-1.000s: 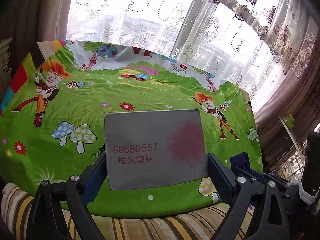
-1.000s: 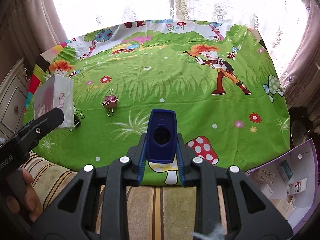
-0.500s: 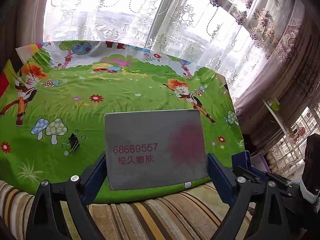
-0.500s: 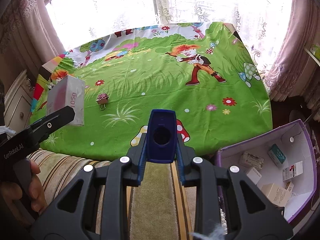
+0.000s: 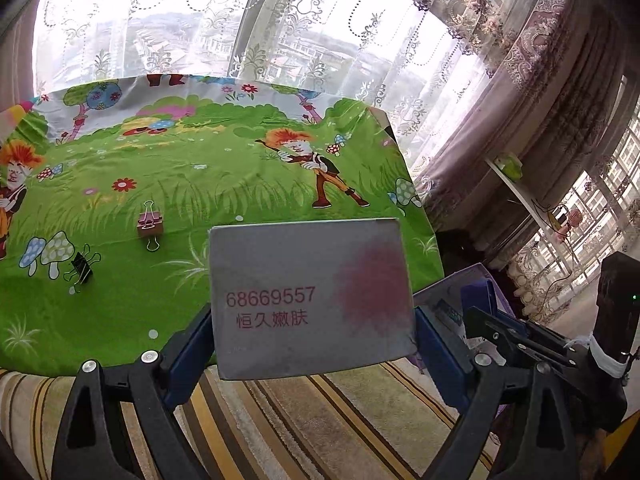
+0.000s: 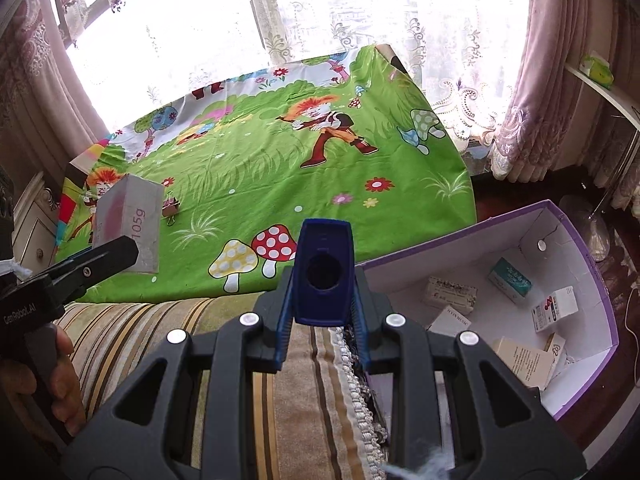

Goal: Organize rigid objects
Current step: 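Carry both held items into the purple box and open both tools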

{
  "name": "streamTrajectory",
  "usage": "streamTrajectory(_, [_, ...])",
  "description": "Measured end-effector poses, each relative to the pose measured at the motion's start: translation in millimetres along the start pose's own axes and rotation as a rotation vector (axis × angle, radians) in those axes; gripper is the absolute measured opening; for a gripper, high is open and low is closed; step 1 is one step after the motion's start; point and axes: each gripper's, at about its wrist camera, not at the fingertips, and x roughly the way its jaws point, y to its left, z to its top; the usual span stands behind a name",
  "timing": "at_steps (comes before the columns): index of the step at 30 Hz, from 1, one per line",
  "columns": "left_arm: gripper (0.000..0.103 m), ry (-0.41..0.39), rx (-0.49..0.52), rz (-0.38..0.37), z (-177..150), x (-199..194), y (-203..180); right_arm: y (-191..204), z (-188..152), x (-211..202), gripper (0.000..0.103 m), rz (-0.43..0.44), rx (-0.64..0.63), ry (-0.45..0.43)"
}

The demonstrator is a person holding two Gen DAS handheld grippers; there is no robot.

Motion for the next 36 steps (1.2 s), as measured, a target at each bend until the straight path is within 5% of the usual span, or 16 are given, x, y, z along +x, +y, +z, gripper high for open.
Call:
streamTrajectory(18, [0.095, 0.147, 0.184, -0.128, -29, 28, -90, -80, -32, -29, 0.031, -0.113, 0.109, -0.018])
streamTrajectory(27, [0.096, 0.172, 0.310, -0.257, -40, 32, -130, -100, -29, -53, 0.031, -0.222, 0.137, -0.079])
streamTrajectory(30, [0.096, 0.171, 0.369, -0.283, -46, 30, -144, -103, -28, -61, 0.046, -0.227, 0.150, -0.099])
streamTrajectory(32, [0.096, 0.170, 0.392, -0.289, -49, 29, -148, -103, -27, -65, 0.069, -0.241, 0.148, -0.116])
streamTrajectory(36, [0.096, 0.170, 0.374, -0.286, -47, 28, -145, -101, -26, -68, 0.071, -0.243, 0.139, -0.126])
